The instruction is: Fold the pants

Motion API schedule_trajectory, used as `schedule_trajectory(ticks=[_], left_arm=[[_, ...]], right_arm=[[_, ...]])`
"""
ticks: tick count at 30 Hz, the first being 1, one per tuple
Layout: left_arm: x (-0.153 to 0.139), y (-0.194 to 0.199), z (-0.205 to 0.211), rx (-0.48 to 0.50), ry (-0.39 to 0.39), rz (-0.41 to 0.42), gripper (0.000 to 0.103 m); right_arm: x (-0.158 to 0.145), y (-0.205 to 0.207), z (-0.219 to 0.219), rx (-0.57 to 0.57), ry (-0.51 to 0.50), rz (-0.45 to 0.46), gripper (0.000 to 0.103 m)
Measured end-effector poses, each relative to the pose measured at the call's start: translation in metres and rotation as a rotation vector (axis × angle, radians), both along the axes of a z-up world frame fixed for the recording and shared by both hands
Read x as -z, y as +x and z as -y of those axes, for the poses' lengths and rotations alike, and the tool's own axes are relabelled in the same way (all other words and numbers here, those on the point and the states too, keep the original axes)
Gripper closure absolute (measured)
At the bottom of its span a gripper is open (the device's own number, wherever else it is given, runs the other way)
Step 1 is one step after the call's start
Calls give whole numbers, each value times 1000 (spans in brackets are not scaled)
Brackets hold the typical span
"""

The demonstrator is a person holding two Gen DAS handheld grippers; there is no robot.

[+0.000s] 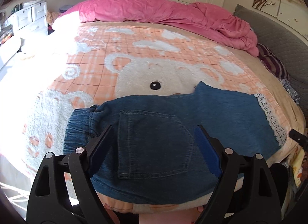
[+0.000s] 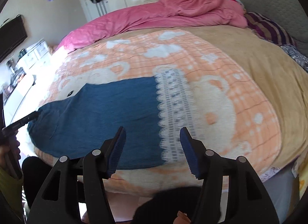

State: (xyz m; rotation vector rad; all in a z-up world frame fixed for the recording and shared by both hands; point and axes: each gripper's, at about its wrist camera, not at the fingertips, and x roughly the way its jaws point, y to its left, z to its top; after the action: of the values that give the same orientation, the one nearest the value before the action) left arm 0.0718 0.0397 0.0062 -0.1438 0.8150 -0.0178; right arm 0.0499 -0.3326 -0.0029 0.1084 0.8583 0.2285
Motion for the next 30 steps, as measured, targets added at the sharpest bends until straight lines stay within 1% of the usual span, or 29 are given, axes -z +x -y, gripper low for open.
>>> schedule_trajectory(ticks=[3,5,9,10,11,13,14,17,19,23,24,26,30], left_arm=[[4,-2,11,24,-5,-16,25],[12,-3,19,54,-3,-31,25],[38,-4,40,112,15,-91,25],[45,-4,46,129,30,-105,24],[53,-3,53,144,57,-120,21],[68,2,59,150,111,-156,20],[70,3,61,154,128,-153,19],[64,5,61,141,114,-163,18],[55,7,65,152,101,-157,18],[39,9,79,185,108,-129,17],[35,11,85,194,111,-122,17],[29,15,94,209,113,-112,17],[19,24,118,244,126,-96,16]], right_arm=[[10,4,-26,-53,-6,-27,46],[15,6,-38,-77,-6,-44,44],[34,12,-51,-86,-20,-109,42],[41,14,-51,-80,-24,-133,42],[50,17,-49,-70,-13,-167,42],[57,17,-42,-66,42,-172,42],[56,16,-38,-66,70,-169,42],[51,14,-29,-62,121,-156,42],[42,10,-22,-48,119,-123,41],[26,4,-2,0,114,-77,37],[25,4,2,15,114,-71,37],[20,1,16,53,116,-55,32],[14,-4,43,112,125,-26,30]])
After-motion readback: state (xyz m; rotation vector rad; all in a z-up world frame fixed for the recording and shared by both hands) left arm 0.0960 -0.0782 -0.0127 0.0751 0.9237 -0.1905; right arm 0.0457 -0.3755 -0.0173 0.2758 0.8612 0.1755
